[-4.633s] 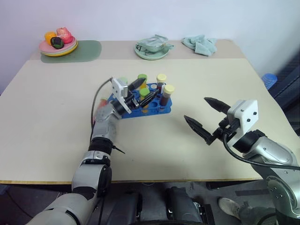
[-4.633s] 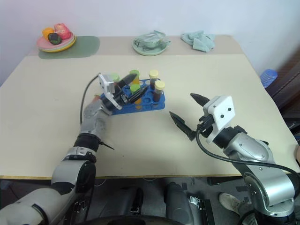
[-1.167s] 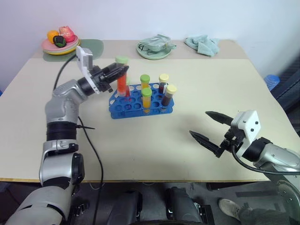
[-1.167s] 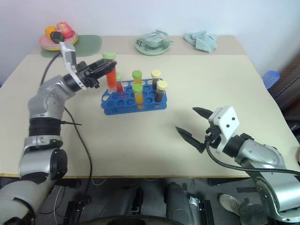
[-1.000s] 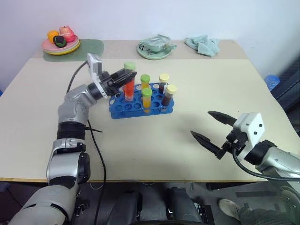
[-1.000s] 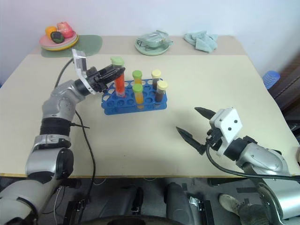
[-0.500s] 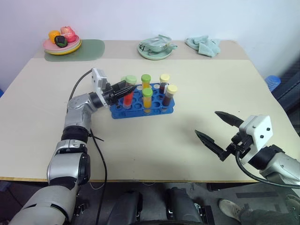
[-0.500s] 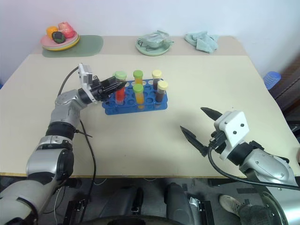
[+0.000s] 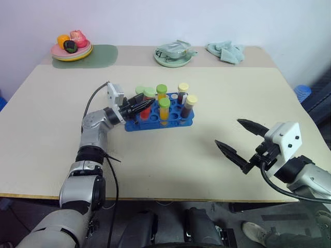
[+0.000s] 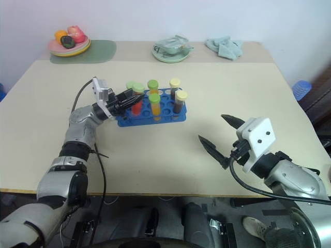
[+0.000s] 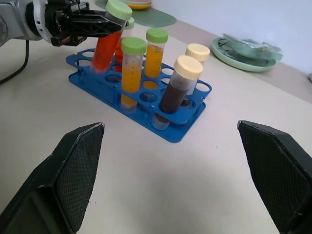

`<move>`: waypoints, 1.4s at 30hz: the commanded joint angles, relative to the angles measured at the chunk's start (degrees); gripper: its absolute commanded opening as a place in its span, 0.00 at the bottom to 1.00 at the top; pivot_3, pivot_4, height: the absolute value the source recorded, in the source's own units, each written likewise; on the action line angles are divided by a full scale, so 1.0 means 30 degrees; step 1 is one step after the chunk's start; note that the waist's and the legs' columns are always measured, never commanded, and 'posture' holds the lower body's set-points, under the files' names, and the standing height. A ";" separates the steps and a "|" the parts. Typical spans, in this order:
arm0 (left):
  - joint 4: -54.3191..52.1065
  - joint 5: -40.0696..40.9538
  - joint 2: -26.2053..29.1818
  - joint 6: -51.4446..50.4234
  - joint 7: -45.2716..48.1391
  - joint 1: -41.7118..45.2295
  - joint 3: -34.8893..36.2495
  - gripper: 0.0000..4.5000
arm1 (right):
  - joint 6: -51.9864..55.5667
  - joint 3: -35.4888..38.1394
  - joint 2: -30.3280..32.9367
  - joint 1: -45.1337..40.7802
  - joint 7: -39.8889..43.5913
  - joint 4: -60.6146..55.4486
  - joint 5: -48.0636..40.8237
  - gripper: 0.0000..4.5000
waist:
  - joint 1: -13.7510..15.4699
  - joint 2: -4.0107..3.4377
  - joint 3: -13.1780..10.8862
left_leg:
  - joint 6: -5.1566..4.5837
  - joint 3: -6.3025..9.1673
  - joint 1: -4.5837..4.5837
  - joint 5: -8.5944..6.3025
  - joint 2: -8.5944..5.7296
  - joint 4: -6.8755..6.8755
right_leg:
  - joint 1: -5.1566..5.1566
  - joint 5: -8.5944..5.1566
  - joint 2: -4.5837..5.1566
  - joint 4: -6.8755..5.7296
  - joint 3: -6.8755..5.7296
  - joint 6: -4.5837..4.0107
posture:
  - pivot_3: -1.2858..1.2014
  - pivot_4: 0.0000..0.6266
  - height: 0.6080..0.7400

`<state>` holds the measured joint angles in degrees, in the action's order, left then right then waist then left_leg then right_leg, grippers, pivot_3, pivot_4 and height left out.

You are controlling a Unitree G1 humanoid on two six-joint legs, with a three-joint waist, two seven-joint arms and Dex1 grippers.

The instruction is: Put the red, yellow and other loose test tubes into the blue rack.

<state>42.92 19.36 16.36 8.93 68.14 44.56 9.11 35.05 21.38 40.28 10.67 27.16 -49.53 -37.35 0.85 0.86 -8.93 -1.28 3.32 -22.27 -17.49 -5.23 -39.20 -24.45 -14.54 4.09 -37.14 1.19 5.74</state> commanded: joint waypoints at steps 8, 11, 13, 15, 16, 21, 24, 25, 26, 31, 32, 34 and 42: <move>-0.1208 -0.0128 -0.0328 -0.0399 -0.0985 -0.1214 -0.0622 0.50 | -0.0187 0.0748 0.0275 -0.0165 0.0253 -0.0320 -0.0175 1.00 | -0.0027 -0.0001 0.0000 | -0.0003 -0.0001 -0.0005 -0.0003 -0.0001 0.0001 | -0.0002 0.0000 0.0000 0.0010 0.0000 0.0001 | 0.52 0.24 1.00; -0.1260 -0.0241 -0.0522 0.0014 -0.1667 -0.1535 -0.0611 0.83 | -0.0226 0.0788 0.0385 -0.0345 0.0473 -0.0052 -0.0174 1.00 | -0.0070 0.0014 -0.0009 | -0.0003 -0.0002 -0.0005 -0.0003 0.0000 0.0001 | -0.0008 0.0000 -0.0002 0.0010 0.0002 0.0000 | 0.52 0.24 1.00; -0.1256 -0.0254 -0.0507 0.0231 -0.1931 -0.1702 -0.0517 0.98 | -0.0279 0.0808 0.0483 -0.0460 0.0681 0.0177 -0.0147 1.00 | -0.0080 0.0015 -0.0010 | -0.0002 -0.0003 -0.0008 -0.0002 0.0005 0.0002 | -0.0015 0.0000 -0.0006 0.0006 0.0003 0.0000 | 0.52 0.24 1.00; -0.1399 -0.0056 -0.0362 0.0084 -0.1750 -0.1890 -0.0400 0.98 | -0.0380 0.0752 0.0567 -0.0579 0.0893 0.0446 -0.0080 1.00 | -0.0077 0.0012 -0.0009 | -0.0002 -0.0002 -0.0008 -0.0001 0.0011 0.0004 | -0.0018 0.0000 -0.0010 0.0000 0.0003 0.0000 | 0.52 0.24 1.00; -0.1480 0.0035 -0.0288 -0.0022 -0.1702 -0.1965 -0.0334 0.98 | -0.0438 0.0695 0.0604 -0.0632 0.0993 0.0564 -0.0034 1.00 | -0.0078 0.0013 -0.0009 | -0.0002 -0.0003 -0.0008 -0.0002 0.0009 0.0004 | -0.0017 0.0000 -0.0009 0.0001 0.0003 0.0000 | 0.52 0.24 1.00; -0.2712 0.0780 0.0450 -0.1023 -0.2019 -0.2254 0.0295 0.98 | -0.0762 0.0501 0.0587 -0.0781 0.1450 0.1024 0.0186 1.00 | -0.0050 0.0016 -0.0011 | 0.0001 -0.0002 -0.0009 -0.0001 0.0010 0.0006 | -0.0018 0.0000 -0.0006 0.0005 0.0003 0.0000 | 0.52 0.24 1.00; -0.3930 0.1207 0.1638 -0.2654 -0.1696 -0.2667 0.0365 0.98 | -0.0982 0.0385 0.0599 -0.0731 0.1816 0.1307 0.0372 1.00 | -0.0126 0.0014 -0.0010 | 0.0000 -0.0003 -0.0011 -0.0002 0.0010 0.0006 | -0.0021 0.0000 -0.0006 0.0005 0.0005 0.0000 | 0.52 0.24 1.00; -0.4352 0.1310 0.2058 -0.3294 -0.1635 -0.2846 0.0319 0.98 | -0.1055 0.0395 0.0594 -0.0669 0.1980 0.1421 0.0420 1.00 | -0.0131 0.0009 -0.0007 | 0.0002 -0.0002 -0.0010 -0.0002 0.0013 0.0013 | -0.0023 0.0000 -0.0008 0.0004 0.0006 -0.0001 | 0.52 0.24 1.00; -0.4689 0.1044 0.2513 -0.3682 -0.1925 -0.3019 0.0177 0.98 | -0.1098 0.0432 0.0582 -0.0604 0.2112 0.1519 0.0429 1.00 | -0.0121 0.0009 -0.0007 | 0.0001 -0.0002 -0.0010 -0.0002 0.0013 0.0015 | -0.0024 0.0000 -0.0007 0.0004 0.0007 -0.0001 | 0.52 0.24 1.00; -0.4747 0.2111 0.3840 -0.4009 -0.0718 -0.3730 0.1011 0.98 | -0.1229 0.1084 0.0561 0.0394 0.2845 0.1824 0.0374 1.00 | -0.0046 0.0008 -0.0007 | 0.0002 -0.0001 -0.0010 -0.0001 0.0012 0.0016 | -0.0025 -0.0001 -0.0007 0.0005 0.0006 -0.0001 | 0.52 0.24 1.00; -0.4948 0.2355 0.4114 -0.3952 0.0114 -0.4093 0.1032 0.98 | -0.1336 0.1309 0.0550 0.0658 0.3032 0.1912 0.0355 1.00 | -0.0031 0.0008 -0.0007 | 0.0002 -0.0002 -0.0011 -0.0002 0.0010 0.0015 | -0.0022 -0.0001 -0.0003 0.0011 0.0006 -0.0001 | 0.52 0.24 1.00; -0.5891 0.2241 0.5281 -0.4606 0.0510 -0.5402 0.1146 0.98 | -0.1482 0.2009 0.0484 0.1469 0.3390 0.2057 0.0328 1.00 | -0.0046 0.0007 -0.0008 | 0.0001 -0.0003 -0.0013 -0.0002 0.0006 0.0015 | -0.0020 0.0000 0.0004 0.0018 0.0003 -0.0001 | 0.52 0.24 1.00; -0.9721 0.2961 0.8244 -0.6051 0.1183 -0.9722 0.2151 0.98 | -0.2079 0.4651 0.0214 0.4419 0.4893 0.2296 0.0030 1.00 | -0.0041 -0.0006 -0.0014 | -0.0093 -0.0001 -0.0010 -0.0062 0.0019 0.0050 | -0.0017 -0.0002 0.0009 0.0022 0.0017 -0.0005 | 0.52 0.24 1.00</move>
